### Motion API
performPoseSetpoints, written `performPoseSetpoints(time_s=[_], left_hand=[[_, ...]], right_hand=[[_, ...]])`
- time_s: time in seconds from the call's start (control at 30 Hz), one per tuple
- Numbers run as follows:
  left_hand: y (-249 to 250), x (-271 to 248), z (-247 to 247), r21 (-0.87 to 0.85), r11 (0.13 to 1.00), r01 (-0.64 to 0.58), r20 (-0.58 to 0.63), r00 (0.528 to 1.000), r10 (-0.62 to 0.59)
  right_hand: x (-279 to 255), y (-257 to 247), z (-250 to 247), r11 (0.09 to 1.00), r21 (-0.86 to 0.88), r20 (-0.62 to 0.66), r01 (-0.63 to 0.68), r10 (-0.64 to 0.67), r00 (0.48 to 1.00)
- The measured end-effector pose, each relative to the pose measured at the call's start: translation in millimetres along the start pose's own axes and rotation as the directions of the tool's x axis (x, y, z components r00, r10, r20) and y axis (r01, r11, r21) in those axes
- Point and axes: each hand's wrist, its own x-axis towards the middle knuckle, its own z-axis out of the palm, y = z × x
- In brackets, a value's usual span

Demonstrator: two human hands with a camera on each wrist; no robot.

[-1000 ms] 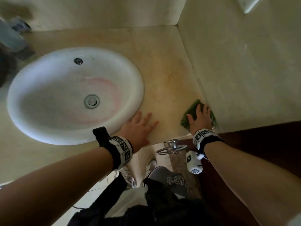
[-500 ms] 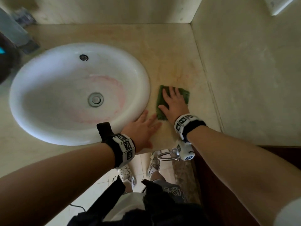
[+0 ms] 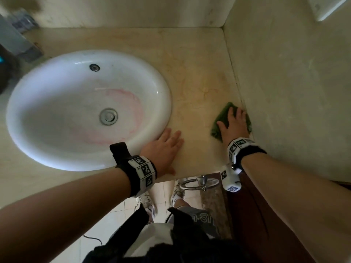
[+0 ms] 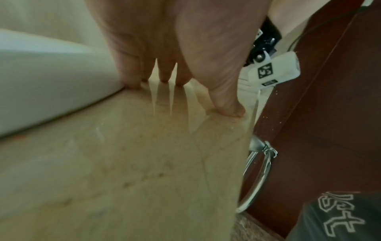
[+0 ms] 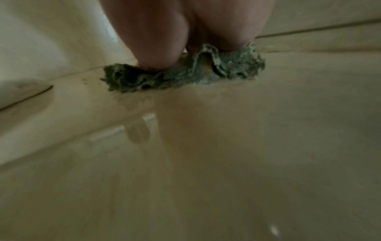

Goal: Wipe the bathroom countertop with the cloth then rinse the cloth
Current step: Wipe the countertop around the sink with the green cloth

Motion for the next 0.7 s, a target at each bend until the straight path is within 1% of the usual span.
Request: performPoseSetpoints(time_s=[0.1, 0.2, 0.27, 0.37, 0.47, 0.5, 0.53, 0.57, 0.63, 0.7], left_hand=[[-0.8, 3.0, 1.1, -0.015, 1.0, 0.002, 0.015, 1.0, -0.002], [0.5, 3.3, 2.4, -0.026, 0.999, 0.02, 0.026, 0.999, -0.02], [0.6, 2.0, 3.1, -0.028, 0.999, 0.021, 0.036, 0.999, -0.02], [-0.2, -1.0, 4.2, -0.021, 1.0, 0.012, 0.035, 0.999, -0.012], [1.1, -6.5, 4.9, -0.011, 1.0, -0.01, 0.023, 1.0, 0.01], [1.6, -8.1, 5.5, -0.013, 1.0, -0.024, 0.03, 0.999, 0.025], [1.4, -9.1, 5.7, -0.021, 0.999, -0.038, 0.04, 0.998, 0.039], [0.5, -9.8, 5.3, -0.029, 0.998, -0.05, 0.05, 0.997, 0.051], [-3.1, -8.1, 5.8, -0.032, 0.997, -0.066, 0.063, 0.996, 0.068], [-5.6, -7.7, 5.8, -0.04, 0.997, -0.072, 0.063, 0.995, 0.075]], right_hand=[[25.6, -24.1, -9.8, 0.993, -0.064, 0.042, 0.099, -0.097, 0.994], [34.7, -60.1, -13.0, 0.952, -0.085, 0.1, 0.295, -0.286, 0.953], [27.4, -86.6, -8.5, 0.911, -0.079, 0.129, 0.404, -0.393, 0.911], [4.7, -112.3, 3.6, 0.862, -0.087, 0.169, 0.499, -0.481, 0.86], [-19.8, -107.8, 10.3, 0.824, -0.108, 0.207, 0.557, -0.529, 0.823], [-25.3, -98.5, 11.5, 0.822, -0.112, 0.214, 0.558, -0.528, 0.822], [-28.7, -87.2, 11.4, 0.833, -0.113, 0.214, 0.541, -0.511, 0.832], [-30.5, -74.9, 10.6, 0.861, -0.107, 0.202, 0.498, -0.471, 0.858], [-29.6, -55.9, 5.6, 0.931, -0.081, 0.156, 0.355, -0.34, 0.927], [-26.3, -53.3, 3.0, 0.963, -0.065, 0.141, 0.26, -0.249, 0.958]])
